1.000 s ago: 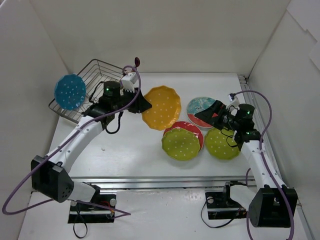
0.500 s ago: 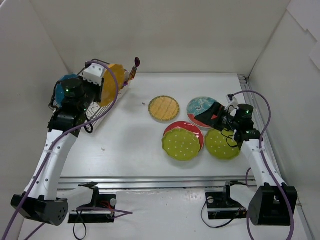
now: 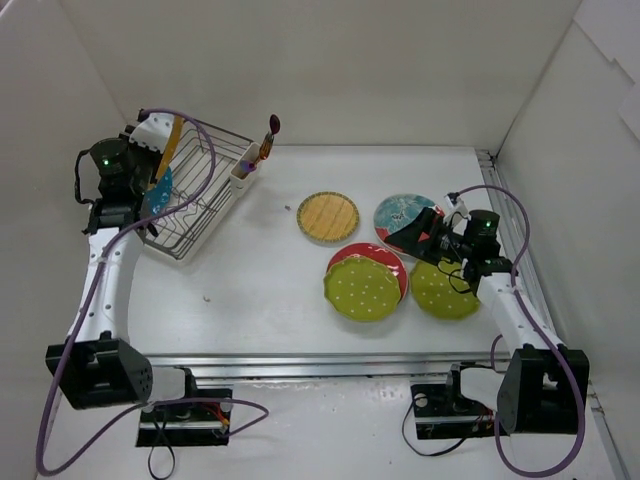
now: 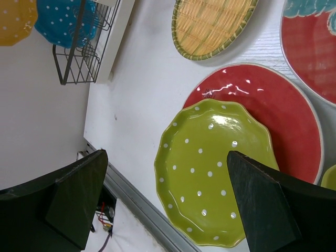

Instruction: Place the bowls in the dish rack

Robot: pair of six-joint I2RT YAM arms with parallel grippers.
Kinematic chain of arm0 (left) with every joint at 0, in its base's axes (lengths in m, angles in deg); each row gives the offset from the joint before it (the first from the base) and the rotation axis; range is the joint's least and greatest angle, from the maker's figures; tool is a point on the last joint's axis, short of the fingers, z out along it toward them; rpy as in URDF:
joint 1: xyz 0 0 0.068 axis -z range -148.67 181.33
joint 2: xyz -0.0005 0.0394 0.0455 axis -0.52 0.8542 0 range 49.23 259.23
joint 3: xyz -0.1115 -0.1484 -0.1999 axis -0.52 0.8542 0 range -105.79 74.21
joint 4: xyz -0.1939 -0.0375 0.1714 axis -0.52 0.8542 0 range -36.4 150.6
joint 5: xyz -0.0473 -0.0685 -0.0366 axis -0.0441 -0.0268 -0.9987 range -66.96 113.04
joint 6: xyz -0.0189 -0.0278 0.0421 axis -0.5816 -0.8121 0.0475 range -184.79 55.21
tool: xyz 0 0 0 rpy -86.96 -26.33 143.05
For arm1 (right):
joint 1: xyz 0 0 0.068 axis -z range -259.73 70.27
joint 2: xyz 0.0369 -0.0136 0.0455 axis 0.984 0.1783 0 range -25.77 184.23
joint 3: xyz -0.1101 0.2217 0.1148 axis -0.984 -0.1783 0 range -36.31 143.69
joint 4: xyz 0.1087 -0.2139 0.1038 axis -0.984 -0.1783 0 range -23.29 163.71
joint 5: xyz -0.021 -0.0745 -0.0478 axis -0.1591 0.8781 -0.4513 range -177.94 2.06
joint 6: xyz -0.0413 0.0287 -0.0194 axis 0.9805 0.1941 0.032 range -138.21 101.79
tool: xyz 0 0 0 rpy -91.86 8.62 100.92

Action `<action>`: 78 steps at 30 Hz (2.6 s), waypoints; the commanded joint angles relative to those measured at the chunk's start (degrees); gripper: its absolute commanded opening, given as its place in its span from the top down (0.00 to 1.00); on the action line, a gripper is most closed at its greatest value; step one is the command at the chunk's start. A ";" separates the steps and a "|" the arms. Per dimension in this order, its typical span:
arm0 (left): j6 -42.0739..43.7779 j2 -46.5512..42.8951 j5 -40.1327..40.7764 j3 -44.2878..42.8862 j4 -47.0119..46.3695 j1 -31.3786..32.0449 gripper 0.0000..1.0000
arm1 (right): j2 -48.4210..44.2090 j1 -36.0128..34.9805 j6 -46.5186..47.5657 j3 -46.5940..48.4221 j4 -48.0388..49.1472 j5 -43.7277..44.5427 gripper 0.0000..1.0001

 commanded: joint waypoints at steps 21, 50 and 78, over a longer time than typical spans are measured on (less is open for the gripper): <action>6.35 12.79 -17.13 -7.52 -19.87 -12.62 1.00 | 2.58 0.31 -3.52 -3.34 11.03 -4.62 0.06; 4.59 18.77 -22.67 -3.30 -18.82 -17.64 0.99 | 3.73 -0.48 -2.38 -3.17 10.15 -3.83 0.07; -3.13 21.24 -17.49 0.04 -21.89 -18.70 0.51 | 3.81 -2.06 -0.36 -2.46 7.51 -1.99 0.07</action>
